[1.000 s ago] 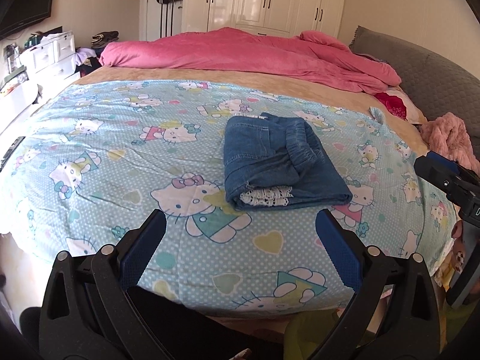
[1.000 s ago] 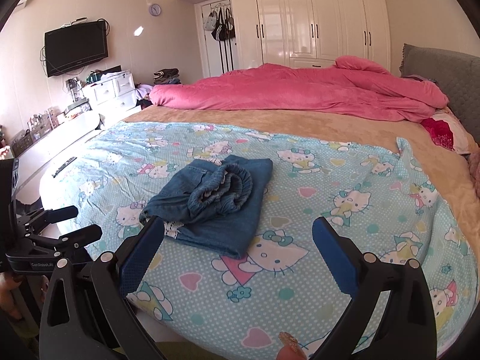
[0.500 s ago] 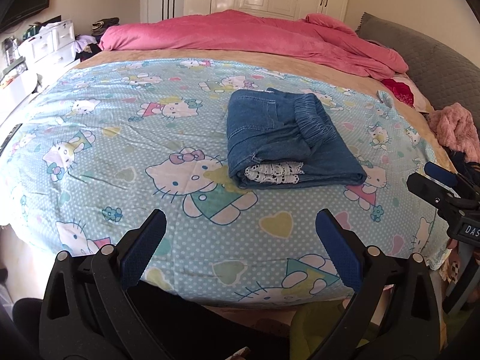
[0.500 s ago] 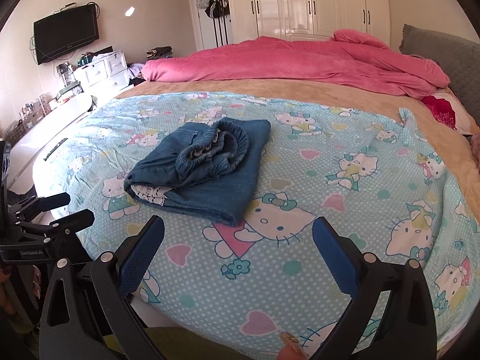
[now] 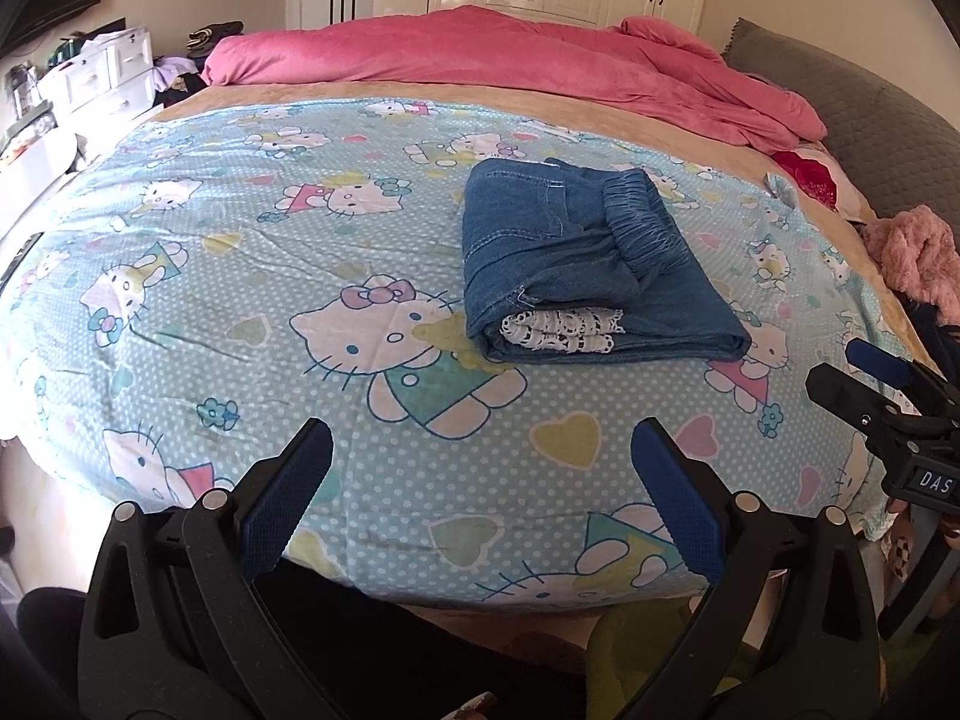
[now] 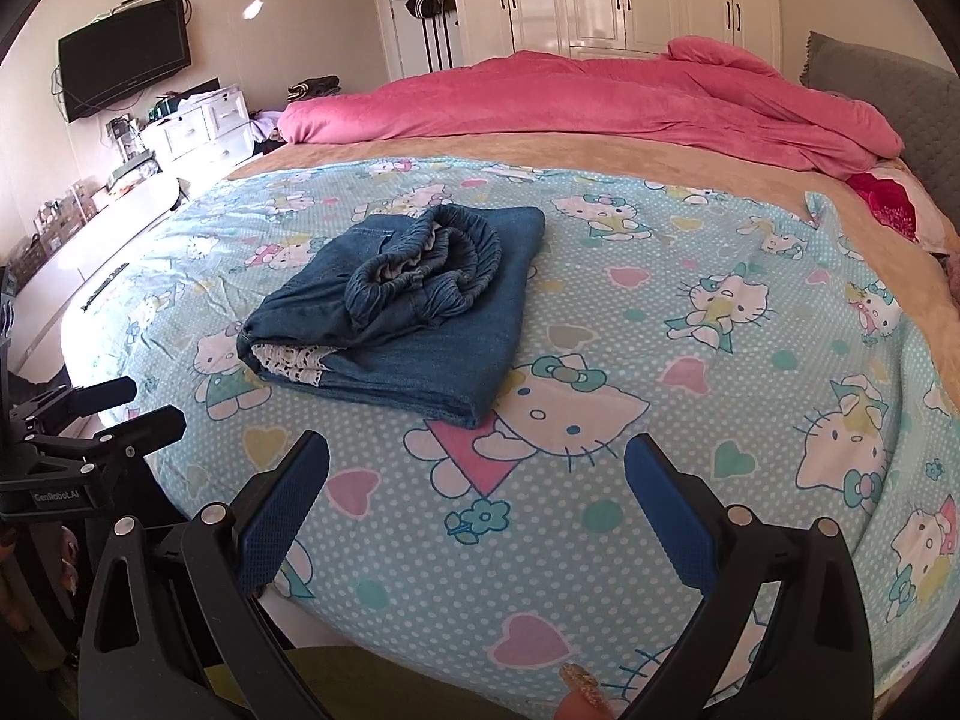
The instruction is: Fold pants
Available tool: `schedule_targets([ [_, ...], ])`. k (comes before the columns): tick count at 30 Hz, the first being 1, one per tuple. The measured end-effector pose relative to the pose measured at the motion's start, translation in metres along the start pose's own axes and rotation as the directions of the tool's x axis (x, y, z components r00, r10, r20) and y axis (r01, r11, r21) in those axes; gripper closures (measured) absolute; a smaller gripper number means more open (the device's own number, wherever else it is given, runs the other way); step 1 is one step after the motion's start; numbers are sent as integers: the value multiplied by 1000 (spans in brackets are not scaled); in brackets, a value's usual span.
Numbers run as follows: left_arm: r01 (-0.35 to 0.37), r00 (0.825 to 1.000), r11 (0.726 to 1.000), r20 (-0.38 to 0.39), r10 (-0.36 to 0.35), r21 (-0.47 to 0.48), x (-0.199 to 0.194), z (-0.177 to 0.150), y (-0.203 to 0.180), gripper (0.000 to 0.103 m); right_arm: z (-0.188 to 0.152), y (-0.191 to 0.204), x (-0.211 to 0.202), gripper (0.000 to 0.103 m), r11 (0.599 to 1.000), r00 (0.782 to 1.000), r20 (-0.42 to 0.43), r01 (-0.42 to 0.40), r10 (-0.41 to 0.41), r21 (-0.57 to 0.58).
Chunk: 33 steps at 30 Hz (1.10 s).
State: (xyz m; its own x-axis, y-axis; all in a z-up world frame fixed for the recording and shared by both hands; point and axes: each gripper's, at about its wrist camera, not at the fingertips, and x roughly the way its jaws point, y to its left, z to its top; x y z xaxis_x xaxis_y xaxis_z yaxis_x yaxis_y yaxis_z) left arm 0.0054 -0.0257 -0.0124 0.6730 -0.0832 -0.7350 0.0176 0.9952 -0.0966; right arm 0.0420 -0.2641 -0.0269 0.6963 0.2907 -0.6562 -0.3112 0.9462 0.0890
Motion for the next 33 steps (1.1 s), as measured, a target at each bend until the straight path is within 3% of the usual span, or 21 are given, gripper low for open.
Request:
schedule_targets([
  [33,-4,1000,1000,-12,4,-8,1,-1,3,9,-1,0,-2,4,1000,1000,-4,7,-7,-4],
])
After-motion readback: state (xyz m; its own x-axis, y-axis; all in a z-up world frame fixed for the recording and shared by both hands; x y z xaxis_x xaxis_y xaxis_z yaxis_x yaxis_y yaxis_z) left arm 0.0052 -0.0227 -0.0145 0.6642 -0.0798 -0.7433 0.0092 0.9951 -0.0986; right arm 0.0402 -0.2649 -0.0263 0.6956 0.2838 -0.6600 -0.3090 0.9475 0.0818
